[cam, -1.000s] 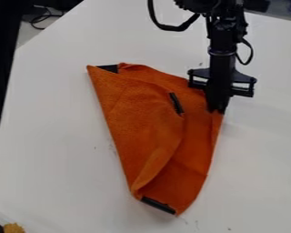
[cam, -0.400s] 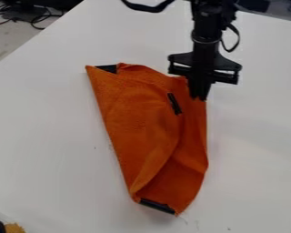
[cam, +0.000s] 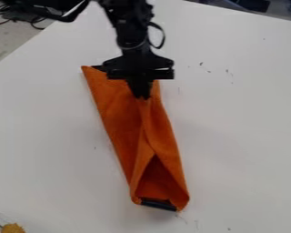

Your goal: Fold the cloth from top left to bottom right

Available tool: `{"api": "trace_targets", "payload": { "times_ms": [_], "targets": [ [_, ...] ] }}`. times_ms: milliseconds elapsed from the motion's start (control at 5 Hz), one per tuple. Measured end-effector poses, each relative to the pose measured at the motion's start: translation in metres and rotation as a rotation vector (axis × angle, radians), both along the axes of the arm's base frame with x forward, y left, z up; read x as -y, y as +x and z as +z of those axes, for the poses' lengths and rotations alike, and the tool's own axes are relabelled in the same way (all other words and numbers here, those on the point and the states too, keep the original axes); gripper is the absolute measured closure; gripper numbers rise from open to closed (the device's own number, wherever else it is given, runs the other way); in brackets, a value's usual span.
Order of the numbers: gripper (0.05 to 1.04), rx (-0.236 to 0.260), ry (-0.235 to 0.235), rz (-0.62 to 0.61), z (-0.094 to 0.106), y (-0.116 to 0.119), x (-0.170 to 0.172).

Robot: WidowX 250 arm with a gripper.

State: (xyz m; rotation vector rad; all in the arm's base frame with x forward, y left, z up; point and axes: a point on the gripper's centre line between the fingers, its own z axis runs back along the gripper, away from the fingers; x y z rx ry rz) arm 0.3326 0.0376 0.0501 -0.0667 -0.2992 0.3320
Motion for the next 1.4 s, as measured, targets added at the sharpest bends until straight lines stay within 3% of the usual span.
{"api": "trace_targets", "payload": {
  "times_ms": [400, 600, 800, 1000, 1200, 1400],
  "targets": [
    [0.997, -0.002, -0.042, 0.091, -0.008, -0.04, -0.051],
    [0.835, 0.003, -0.038, 0.084, -0.011, -0.044, -0.052],
    [0.564, -0.018, -0.06, 0.071, -0.014, -0.046, -0.048],
    [0.258, -0.064, -0.018, 0.027, -0.006, -0.04, -0.044],
    [0.073, -0.12, 0.052, -0.01, 0.011, -0.036, -0.041],
    [0.075, -0.176, 0.141, -0.092, 0.038, -0.025, -0.037]
  ]
}}
